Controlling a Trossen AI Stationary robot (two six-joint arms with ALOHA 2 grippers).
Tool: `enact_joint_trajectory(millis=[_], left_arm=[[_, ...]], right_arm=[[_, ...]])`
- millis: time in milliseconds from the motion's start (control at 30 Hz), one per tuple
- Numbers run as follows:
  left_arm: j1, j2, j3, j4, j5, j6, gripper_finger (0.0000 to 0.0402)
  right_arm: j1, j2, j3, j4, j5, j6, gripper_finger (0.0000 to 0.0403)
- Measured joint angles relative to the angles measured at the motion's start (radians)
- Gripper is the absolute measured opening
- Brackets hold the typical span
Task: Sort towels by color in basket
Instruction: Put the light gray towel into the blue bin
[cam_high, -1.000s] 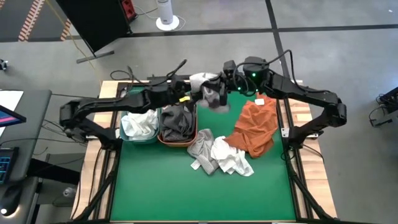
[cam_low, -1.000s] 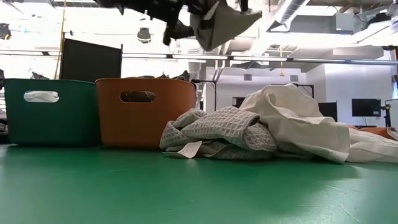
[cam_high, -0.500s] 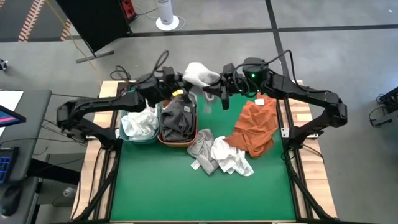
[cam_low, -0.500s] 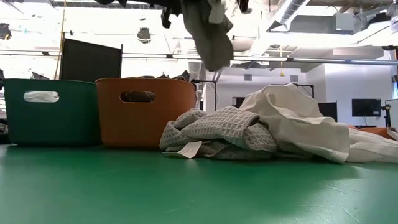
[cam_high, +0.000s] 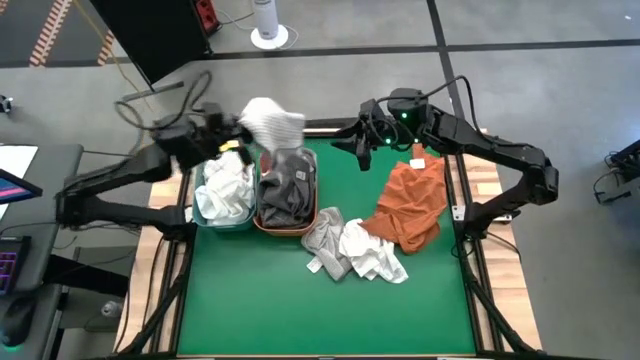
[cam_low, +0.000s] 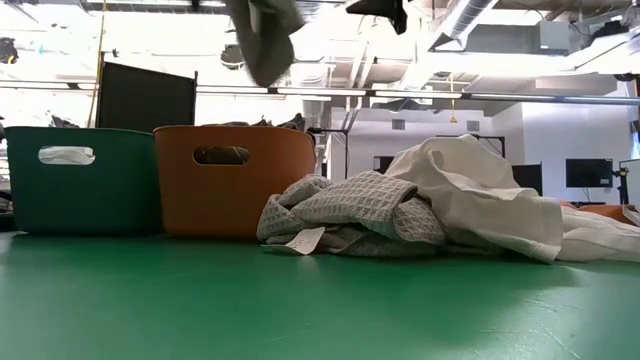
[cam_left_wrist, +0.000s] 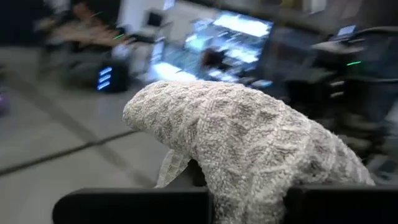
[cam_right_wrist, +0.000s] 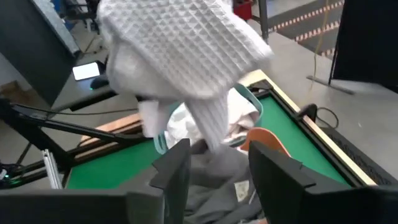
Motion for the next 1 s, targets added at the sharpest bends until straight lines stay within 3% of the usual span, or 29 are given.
enact_joint_trajectory(millis=[200,533,733,1000], left_arm=[[-0.003,-0.174,0.0,-0.357,-0.13,-0.095,0.0009],[-0.003,-0.356,0.0,-0.759,-0.138,-0.21,0.0011],[-0.003,-0.312,-0.001,-1.043,-0.146,-0.3,0.0012],[-0.003,-0.145,-0.057,-1.169,-0.212,-0.446,0.0012]], right_arm=[[-0.03,0.0,0.0,-0.028,0.001,-0.014,0.0192],[-0.046,0.0,0.0,-0.035,0.005,-0.025,0.0187],[-0.046,0.004,0.0,-0.032,0.005,-0.006,0.0187],[-0.025,0.004,0.0,-0.031,0.005,0.009,0.0187]])
